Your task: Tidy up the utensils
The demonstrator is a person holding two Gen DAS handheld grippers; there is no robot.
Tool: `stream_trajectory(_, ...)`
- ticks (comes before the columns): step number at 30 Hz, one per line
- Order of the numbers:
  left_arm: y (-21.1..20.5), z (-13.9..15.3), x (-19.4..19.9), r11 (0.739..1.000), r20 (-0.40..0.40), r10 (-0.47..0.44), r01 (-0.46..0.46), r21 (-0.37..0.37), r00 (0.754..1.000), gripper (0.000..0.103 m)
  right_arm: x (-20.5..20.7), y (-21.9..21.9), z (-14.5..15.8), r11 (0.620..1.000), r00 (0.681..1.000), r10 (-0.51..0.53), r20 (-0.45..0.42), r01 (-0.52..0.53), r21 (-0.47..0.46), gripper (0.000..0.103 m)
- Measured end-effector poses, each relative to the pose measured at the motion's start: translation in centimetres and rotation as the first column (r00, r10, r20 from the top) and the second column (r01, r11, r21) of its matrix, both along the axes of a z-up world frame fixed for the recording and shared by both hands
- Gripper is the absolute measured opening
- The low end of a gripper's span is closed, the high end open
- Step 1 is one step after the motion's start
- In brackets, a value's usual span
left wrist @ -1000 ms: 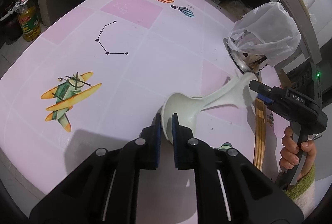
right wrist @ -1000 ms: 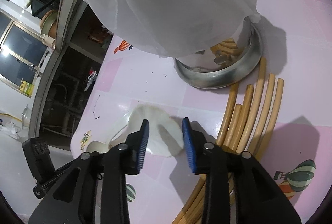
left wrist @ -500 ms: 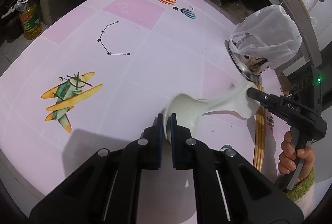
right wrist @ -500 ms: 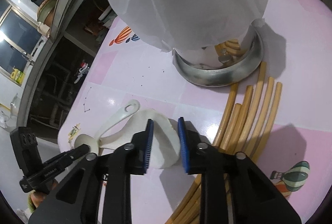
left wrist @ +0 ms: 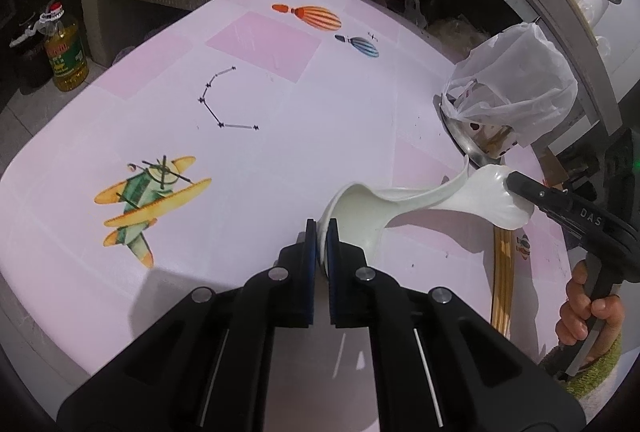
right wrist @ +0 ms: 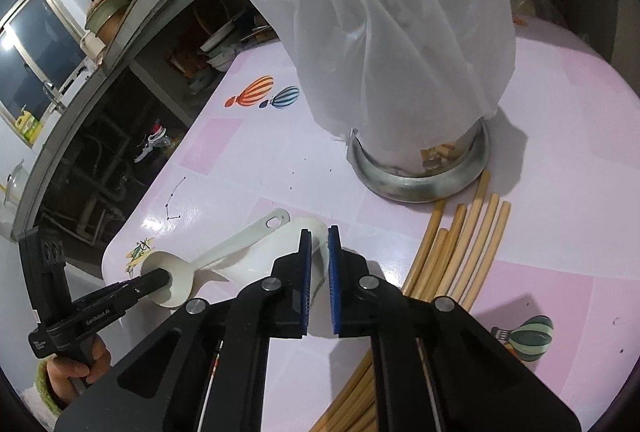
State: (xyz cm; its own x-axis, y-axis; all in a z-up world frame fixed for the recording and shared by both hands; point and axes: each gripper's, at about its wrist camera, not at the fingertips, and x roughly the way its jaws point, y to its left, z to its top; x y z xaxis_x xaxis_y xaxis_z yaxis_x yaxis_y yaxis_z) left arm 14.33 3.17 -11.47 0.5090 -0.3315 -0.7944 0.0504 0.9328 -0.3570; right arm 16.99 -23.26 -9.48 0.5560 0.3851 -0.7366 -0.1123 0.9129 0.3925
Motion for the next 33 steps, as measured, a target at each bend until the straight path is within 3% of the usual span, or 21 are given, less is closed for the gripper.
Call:
stream_trajectory(14, 0.1, 3.6, -0.4, 0.997, 0.142, -0.015, 0.004, 0.082, 0.99, 0.004, -2.2, -0.9, 3.4, 0.994, 0.995, -0.034, 0.092, 0.043, -0.098, 0.005)
stream_trajectory(22, -0.2, 6.2, -1.0, 0.987, 0.25, -0.045, 0.005, 0.161, 0.967, 0.004, -3.6, -1.2, 5.2, 0.982, 0.987, -0.044, 0.155, 0.071, -0.174, 0.004)
stream_trajectory(33, -0.8, 9.3, -1.8, 0.976, 0.36, -0.08, -0.001, 0.22, 0.929, 0.004, -5.5, -2.3, 8.3, 0.971, 0.97, -0.057, 0.235, 0.109, -0.212, 0.003)
